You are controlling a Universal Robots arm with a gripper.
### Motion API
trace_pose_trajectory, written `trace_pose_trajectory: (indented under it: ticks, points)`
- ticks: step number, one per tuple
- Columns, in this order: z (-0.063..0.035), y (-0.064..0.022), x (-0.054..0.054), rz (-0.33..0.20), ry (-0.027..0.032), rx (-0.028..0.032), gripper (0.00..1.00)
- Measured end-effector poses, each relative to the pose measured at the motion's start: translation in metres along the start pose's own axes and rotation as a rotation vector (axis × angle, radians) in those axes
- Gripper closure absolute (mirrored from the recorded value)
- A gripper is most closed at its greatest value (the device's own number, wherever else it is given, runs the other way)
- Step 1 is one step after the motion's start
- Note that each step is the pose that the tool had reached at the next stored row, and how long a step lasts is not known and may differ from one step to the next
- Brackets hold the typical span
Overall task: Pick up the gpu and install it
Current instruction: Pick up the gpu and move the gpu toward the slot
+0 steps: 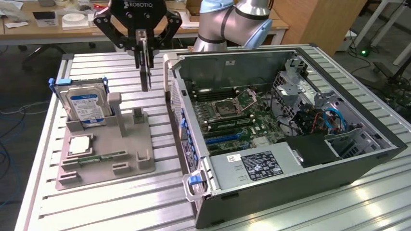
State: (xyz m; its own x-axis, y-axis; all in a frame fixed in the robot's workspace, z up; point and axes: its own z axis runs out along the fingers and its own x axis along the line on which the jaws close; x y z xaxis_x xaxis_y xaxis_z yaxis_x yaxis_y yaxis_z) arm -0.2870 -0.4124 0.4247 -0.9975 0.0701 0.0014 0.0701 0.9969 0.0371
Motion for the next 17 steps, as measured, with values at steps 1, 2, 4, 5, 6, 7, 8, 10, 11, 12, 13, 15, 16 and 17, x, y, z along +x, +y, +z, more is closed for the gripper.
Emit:
trace_pose_trajectory:
  ticks: [1, 2, 4, 5, 6, 7, 8, 10, 11, 12, 13, 15, 16, 17]
  points:
    - [0.0, 0.0001, -0.001, 0.0, 0.0001, -0.0001, 0.72]
    - [0.0, 0.0001, -0.002, 0.0, 0.0, -0.0003, 0.72]
    - [0.0, 0.0003, -0.005, 0.0, 0.0001, -0.0008, 0.72]
    - [0.0, 0.0004, -0.006, 0.0, 0.0001, -0.0012, 0.72]
    - [0.0, 0.0005, -0.007, 0.0, 0.0002, -0.0015, 0.72]
    - [0.0, 0.0006, -0.009, 0.0, 0.0002, -0.0017, 0.72]
    - [0.0, 0.0007, -0.01, 0.0, 0.0002, -0.0019, 0.72]
    - [0.0, 0.0009, -0.012, 0.0, 0.0002, -0.0022, 0.72]
    - [0.0, 0.001, -0.013, 0.0, 0.0002, -0.0022, 0.72]
    - [0.0, 0.001, -0.014, 0.0, 0.0002, -0.0022, 0.72]
    - [0.0, 0.0011, -0.016, 0.0, 0.0002, -0.0023, 0.72]
    - [0.0, 0.0013, -0.018, 0.0, 0.0002, -0.0027, 0.72]
    - [0.0001, 0.0014, -0.02, 0.0, 0.0002, -0.0028, 0.72]
    - [0.0001, 0.0015, -0.021, 0.0, 0.0002, -0.0029, 0.72]
